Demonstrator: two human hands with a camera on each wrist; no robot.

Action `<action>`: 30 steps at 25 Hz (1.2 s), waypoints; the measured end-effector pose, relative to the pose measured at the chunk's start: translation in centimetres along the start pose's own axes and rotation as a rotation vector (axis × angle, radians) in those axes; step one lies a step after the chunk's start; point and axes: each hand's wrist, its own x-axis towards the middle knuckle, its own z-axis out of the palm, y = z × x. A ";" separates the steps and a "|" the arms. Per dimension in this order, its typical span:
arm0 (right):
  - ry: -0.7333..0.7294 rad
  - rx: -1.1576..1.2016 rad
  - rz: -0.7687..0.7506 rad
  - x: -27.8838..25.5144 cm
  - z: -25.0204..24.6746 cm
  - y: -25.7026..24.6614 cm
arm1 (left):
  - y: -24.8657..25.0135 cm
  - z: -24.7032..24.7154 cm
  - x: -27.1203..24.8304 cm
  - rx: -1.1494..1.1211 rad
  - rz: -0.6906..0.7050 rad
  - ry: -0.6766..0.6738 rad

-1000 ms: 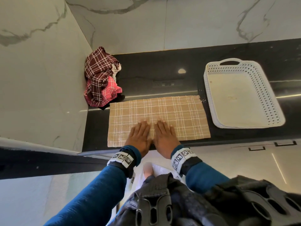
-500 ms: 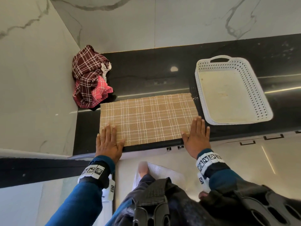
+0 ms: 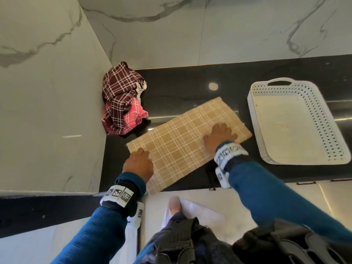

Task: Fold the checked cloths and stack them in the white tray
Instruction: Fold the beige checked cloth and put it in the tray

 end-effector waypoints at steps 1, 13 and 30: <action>-0.005 -0.018 -0.023 2.2 -1.2 -1.3 | 0.9 0.0 -0.5 0.021 0.007 -0.051; 0.051 0.046 -0.378 9.4 -4.9 -4.7 | 9.1 2.5 -2.9 -0.022 0.423 -0.073; 0.225 0.148 -0.822 -12.7 7.6 13.3 | 5.9 7.5 -10.1 -0.220 0.380 0.266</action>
